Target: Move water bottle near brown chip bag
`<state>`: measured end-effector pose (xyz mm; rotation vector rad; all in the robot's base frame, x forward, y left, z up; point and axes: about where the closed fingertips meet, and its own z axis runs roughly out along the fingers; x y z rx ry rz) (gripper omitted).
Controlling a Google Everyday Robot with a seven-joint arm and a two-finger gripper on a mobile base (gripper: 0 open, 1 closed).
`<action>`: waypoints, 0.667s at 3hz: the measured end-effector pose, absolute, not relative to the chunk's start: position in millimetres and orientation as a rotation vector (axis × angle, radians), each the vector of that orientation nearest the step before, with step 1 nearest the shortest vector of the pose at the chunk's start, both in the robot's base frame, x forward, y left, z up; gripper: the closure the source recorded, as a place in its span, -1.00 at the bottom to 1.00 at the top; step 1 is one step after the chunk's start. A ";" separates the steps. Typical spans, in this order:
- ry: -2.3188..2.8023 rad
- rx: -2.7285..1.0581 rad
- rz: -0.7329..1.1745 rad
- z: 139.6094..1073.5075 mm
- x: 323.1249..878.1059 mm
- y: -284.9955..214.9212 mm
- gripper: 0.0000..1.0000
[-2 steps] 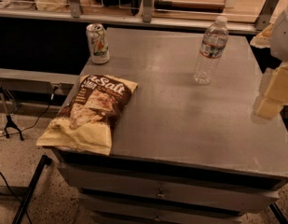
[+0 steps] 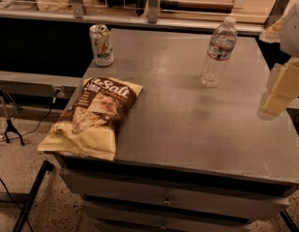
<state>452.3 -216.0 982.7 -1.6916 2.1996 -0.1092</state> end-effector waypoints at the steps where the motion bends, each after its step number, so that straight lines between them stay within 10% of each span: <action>1: 2.183 -1.644 -0.129 980.2 488.9 -214.7 -1.00; 2: 2.185 -1.569 -0.127 974.6 530.0 -220.1 -1.00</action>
Offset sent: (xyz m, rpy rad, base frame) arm 0.1327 -0.0164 -0.0141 0.0990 -0.1087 -0.1266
